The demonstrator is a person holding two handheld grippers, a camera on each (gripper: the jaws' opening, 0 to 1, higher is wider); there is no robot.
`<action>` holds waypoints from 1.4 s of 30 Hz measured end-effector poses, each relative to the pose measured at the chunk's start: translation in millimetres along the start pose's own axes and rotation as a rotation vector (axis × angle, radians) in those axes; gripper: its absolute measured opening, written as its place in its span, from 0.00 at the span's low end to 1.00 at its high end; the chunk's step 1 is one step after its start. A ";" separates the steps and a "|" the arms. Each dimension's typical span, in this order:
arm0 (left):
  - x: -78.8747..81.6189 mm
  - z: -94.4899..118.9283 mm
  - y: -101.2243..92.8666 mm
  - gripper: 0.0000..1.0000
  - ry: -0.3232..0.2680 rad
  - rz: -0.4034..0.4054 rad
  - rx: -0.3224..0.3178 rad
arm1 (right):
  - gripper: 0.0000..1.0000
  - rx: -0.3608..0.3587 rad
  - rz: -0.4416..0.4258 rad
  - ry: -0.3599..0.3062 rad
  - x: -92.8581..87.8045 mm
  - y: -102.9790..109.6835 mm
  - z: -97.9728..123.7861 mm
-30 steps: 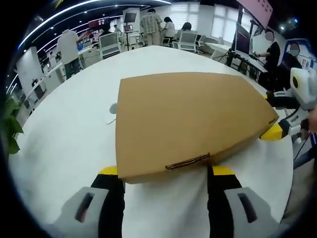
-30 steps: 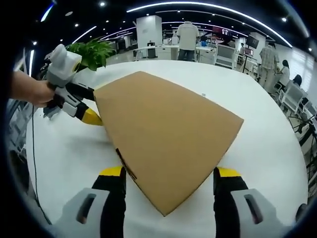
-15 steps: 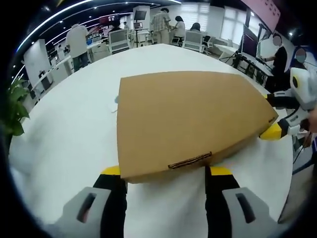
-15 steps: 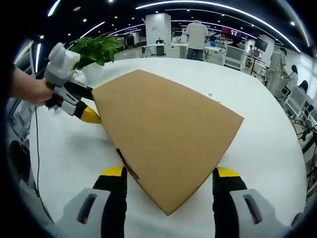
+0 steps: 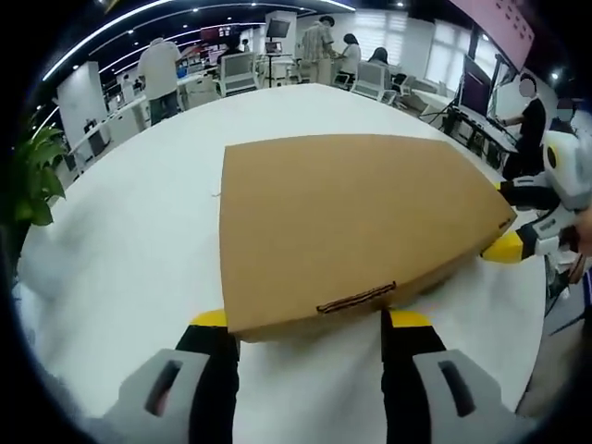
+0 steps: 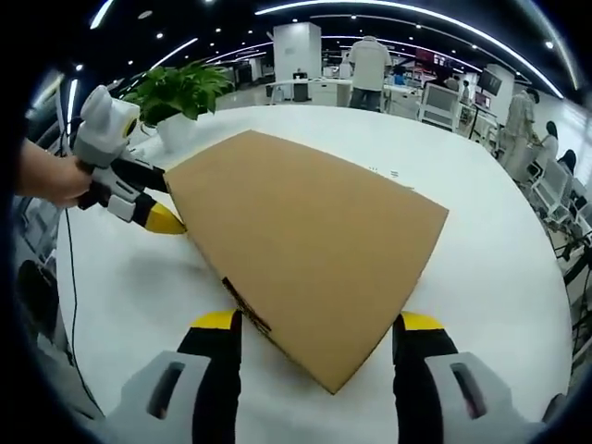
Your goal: Operate the shoe box by opening the lid, removing the specified soft item, and placing it in the target area until the item is outside and the box remains undamaged.
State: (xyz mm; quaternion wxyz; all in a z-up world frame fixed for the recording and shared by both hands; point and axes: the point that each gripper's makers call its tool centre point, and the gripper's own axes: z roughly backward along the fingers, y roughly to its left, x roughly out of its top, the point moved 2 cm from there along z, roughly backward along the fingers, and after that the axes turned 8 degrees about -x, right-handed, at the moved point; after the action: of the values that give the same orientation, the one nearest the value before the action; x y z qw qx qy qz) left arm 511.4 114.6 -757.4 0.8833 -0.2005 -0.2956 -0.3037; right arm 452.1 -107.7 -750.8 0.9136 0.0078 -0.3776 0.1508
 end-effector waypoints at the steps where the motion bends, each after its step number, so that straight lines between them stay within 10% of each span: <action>1: -1.1 1.0 0.0 0.60 -0.003 0.005 0.001 | 0.64 0.001 0.001 -0.001 -0.1 0.0 0.2; 42: -43.9 29.7 -38.2 0.59 -0.026 0.160 0.114 | 0.64 0.064 0.079 -0.007 -15.9 9.3 15.5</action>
State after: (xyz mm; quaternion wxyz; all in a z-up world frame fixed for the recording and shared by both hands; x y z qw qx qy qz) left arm 446.3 120.7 -756.9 0.9107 -0.1769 -0.3071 -0.2121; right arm 428.2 -105.1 -751.6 0.9049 0.0229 -0.3757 0.1988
